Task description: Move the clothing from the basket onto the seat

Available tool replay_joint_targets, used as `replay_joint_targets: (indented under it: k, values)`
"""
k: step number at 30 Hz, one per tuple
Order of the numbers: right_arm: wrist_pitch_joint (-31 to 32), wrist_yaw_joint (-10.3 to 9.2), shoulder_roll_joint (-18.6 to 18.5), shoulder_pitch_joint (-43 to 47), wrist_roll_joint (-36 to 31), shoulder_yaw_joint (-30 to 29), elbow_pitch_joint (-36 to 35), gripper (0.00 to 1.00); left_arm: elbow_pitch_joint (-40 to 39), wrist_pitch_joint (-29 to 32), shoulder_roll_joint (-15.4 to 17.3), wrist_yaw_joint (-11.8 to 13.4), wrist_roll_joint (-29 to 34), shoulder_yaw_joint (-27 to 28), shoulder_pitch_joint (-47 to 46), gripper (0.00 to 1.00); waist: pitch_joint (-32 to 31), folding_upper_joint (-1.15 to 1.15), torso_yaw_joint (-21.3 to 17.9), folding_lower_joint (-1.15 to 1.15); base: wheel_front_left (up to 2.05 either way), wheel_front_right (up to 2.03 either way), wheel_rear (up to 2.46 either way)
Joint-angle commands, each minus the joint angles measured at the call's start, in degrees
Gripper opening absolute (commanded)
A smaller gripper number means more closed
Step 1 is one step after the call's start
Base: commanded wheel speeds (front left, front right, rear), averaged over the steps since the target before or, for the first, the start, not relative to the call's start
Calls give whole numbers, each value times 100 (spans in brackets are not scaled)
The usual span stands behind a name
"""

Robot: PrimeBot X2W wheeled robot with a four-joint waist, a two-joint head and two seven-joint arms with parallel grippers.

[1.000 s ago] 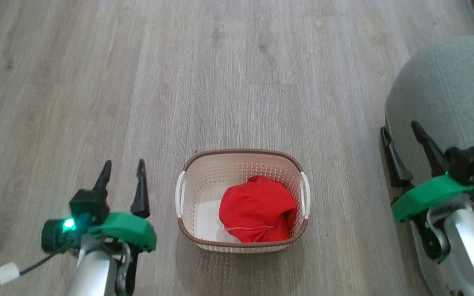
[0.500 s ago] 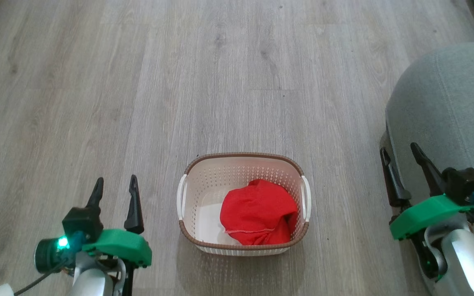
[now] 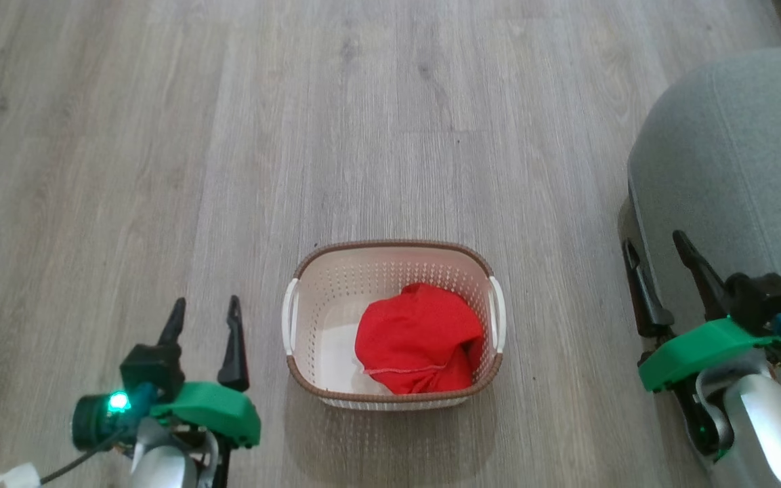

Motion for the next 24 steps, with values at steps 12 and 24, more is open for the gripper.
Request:
replay_joint_targets:
  k: [12,24]
  values:
    - [-37,-1,-244,-653,91,24,-506,100,183,-28,46,107,-197,-582,-588,100,708,0,-237,0,0,0,0]
    - [-37,-1,-519,-1404,267,133,-872,100,699,-28,46,335,-478,-1497,-1428,100,1841,0,-611,0,0,0,0]
